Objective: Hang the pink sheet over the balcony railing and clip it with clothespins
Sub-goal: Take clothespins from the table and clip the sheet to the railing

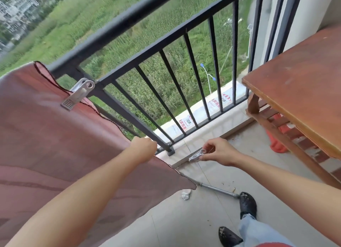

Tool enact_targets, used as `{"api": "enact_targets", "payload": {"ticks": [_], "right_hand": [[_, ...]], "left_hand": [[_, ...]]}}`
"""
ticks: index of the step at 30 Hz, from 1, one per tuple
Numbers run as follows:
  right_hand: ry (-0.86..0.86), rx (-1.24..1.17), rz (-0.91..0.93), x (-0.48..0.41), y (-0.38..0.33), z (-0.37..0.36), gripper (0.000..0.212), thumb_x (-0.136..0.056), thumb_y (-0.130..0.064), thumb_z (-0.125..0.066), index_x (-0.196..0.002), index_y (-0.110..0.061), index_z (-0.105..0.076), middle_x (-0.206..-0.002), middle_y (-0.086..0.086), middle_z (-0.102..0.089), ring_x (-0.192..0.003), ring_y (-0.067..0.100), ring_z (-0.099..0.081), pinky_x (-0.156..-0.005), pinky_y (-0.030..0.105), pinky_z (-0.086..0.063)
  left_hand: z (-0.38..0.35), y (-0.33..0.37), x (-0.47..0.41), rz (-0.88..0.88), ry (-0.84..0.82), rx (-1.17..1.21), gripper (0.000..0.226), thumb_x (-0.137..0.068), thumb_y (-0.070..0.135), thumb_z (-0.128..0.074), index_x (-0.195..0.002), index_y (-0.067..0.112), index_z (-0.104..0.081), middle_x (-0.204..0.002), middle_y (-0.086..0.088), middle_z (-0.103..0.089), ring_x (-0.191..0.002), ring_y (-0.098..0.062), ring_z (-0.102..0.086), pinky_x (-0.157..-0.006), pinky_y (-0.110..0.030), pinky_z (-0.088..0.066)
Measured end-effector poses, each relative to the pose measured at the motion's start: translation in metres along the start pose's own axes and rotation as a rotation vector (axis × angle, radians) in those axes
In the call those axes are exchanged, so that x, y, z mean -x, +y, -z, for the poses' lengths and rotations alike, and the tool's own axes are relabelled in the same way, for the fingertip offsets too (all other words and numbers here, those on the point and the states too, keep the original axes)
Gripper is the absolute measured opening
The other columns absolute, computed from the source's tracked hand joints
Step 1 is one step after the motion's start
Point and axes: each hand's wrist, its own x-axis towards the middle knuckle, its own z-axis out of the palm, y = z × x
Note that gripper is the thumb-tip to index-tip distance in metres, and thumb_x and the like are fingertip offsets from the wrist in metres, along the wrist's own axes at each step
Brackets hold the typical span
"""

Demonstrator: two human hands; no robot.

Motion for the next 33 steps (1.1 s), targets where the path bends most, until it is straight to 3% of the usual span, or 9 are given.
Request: {"api": "enact_targets", "payload": {"ticks": [5, 8, 11, 14, 17, 23, 27, 33], "right_hand": [[0.034, -0.027, -0.054, 0.006, 0.02, 0.011, 0.03, -0.061, -0.034, -0.09, -0.075, -0.019, -0.069, -0.072, -0.002, -0.07, -0.066, 0.01, -0.062, -0.07, 0.035, -0.053], [0.042, -0.045, -0.056, 0.001, 0.028, 0.011, 0.029, -0.06, -0.033, -0.089, -0.075, -0.018, -0.069, -0.073, -0.002, -0.071, -0.065, 0.009, -0.063, -0.072, 0.039, -0.055], [0.036, -0.043, -0.041, -0.01, 0.022, 0.001, 0.025, -0.063, -0.028, -0.089, -0.077, -0.019, -0.071, -0.071, -0.006, -0.069, -0.066, 0.007, -0.061, -0.072, 0.036, -0.054], [0.038, 0.001, -0.036, -0.022, 0.012, -0.021, 0.025, -0.064, -0.036, -0.088, -0.077, -0.021, -0.072, -0.073, -0.008, -0.069, -0.071, 0.009, -0.063, -0.071, 0.035, -0.052], [0.009, 0.047, -0.036, -0.032, 0.009, -0.044, 0.024, -0.068, -0.039, -0.085, -0.077, -0.021, -0.071, -0.079, -0.008, -0.069, -0.078, 0.012, -0.064, -0.071, 0.035, -0.051], [0.001, 0.061, -0.001, -0.055, 0.012, -0.07, 0.021, -0.072, -0.037, -0.083, -0.075, -0.02, -0.072, -0.073, -0.011, -0.065, -0.073, 0.011, -0.059, -0.065, 0.028, -0.045], [-0.05, 0.089, 0.05, -0.072, 0.007, -0.08, 0.022, -0.072, -0.037, -0.083, -0.078, -0.018, -0.073, -0.078, -0.006, -0.07, -0.078, 0.013, -0.063, -0.069, 0.031, -0.05], [-0.095, 0.015, 0.063, -0.094, 0.004, -0.098, 0.023, -0.07, -0.032, -0.086, -0.075, -0.014, -0.073, -0.073, -0.006, -0.069, -0.073, 0.012, -0.061, -0.064, 0.026, -0.044]], "left_hand": [[0.008, -0.006, -0.023, -0.006, 0.042, 0.212, 0.02, -0.073, -0.009, -0.048, -0.065, 0.01, -0.052, -0.063, -0.002, -0.051, -0.068, -0.026, -0.055, -0.064, -0.037, -0.052], [0.004, -0.008, -0.023, -0.031, 0.093, 0.334, 0.026, -0.07, -0.007, -0.05, -0.08, 0.012, -0.066, -0.081, -0.005, -0.064, -0.081, -0.025, -0.06, -0.075, -0.039, -0.055], [0.0, -0.008, -0.016, -0.013, 0.041, 0.326, 0.032, -0.078, -0.005, -0.045, -0.105, 0.007, -0.056, -0.095, -0.009, -0.06, -0.091, -0.029, -0.059, -0.071, -0.038, -0.049], [-0.003, -0.004, -0.016, 0.017, -0.051, 0.215, 0.013, -0.078, 0.007, -0.055, -0.09, 0.009, -0.05, -0.09, -0.007, -0.056, -0.077, -0.026, -0.052, -0.063, -0.034, -0.046], [-0.005, 0.002, -0.02, 0.093, -0.04, 0.149, 0.016, -0.078, 0.014, -0.06, -0.083, 0.013, -0.045, -0.078, -0.002, -0.051, -0.072, -0.025, -0.052, -0.06, -0.032, -0.042], [-0.022, 0.013, -0.037, 0.151, -0.009, 0.21, 0.014, -0.08, 0.004, -0.05, -0.091, 0.012, -0.049, -0.094, -0.008, -0.064, -0.09, -0.033, -0.063, -0.068, -0.034, -0.041], [-0.031, 0.017, -0.048, 0.155, -0.003, 0.273, 0.011, -0.08, 0.002, -0.051, -0.083, 0.012, -0.05, -0.092, -0.01, -0.062, -0.085, -0.034, -0.063, -0.066, -0.036, -0.044], [-0.038, 0.015, -0.054, 0.172, 0.041, 0.356, 0.022, -0.078, 0.008, -0.055, -0.092, 0.019, -0.068, -0.094, -0.007, -0.067, -0.087, -0.032, -0.065, -0.072, -0.037, -0.052]]}}
